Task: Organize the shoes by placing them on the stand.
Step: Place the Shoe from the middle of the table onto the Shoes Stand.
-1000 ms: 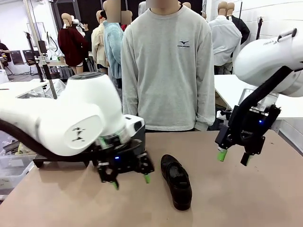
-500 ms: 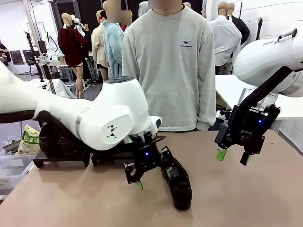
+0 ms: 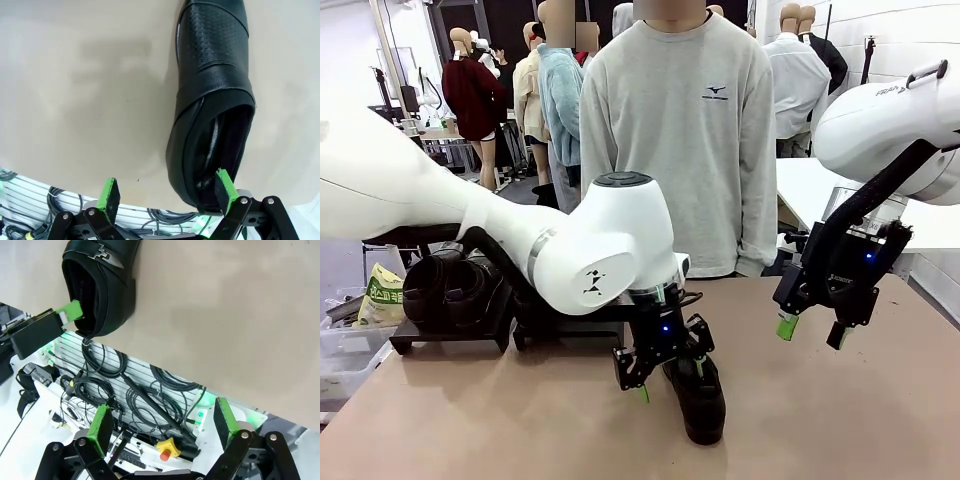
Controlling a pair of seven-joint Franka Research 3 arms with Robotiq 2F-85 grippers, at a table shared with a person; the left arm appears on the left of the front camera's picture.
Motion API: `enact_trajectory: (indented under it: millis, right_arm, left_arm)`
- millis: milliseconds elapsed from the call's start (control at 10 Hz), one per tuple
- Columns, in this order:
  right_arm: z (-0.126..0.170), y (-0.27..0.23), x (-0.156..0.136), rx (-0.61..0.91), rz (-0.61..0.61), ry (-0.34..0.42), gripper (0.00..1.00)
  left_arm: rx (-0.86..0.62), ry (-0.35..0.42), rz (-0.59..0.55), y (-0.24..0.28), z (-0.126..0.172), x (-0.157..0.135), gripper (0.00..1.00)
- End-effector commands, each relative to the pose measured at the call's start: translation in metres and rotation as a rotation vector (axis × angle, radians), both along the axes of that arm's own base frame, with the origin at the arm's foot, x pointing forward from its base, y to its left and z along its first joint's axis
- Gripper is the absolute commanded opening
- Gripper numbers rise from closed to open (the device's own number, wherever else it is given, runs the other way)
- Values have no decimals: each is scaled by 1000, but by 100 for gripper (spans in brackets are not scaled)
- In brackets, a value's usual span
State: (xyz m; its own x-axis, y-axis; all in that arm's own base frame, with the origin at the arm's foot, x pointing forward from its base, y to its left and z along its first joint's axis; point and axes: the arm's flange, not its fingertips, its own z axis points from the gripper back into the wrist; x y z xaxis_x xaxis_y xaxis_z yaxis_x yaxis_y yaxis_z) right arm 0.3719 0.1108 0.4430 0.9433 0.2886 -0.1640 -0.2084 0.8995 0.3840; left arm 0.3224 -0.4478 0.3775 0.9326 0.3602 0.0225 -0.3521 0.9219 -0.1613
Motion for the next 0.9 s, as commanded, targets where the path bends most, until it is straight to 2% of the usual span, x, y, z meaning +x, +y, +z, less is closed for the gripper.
enact_trajectory:
  millis: [0,100,200,700,800]
  right_arm:
    - [3,1,1,-6,12,7,100]
    - [3,1,1,-6,12,7,100]
    - [3,1,1,-6,12,7,100]
    - [3,1,1,-6,12,7,100]
    - [3,1,1,-6,12,7,100]
  left_arm:
    - [46,14,45,-19,-12,13,100]
    - [77,30,45,-21,-17,15,100]
    - [87,12,1,-22,-22,15,94]
    - [107,34,-26,-22,-28,15,0]
    - [109,33,-35,-22,-28,15,0]
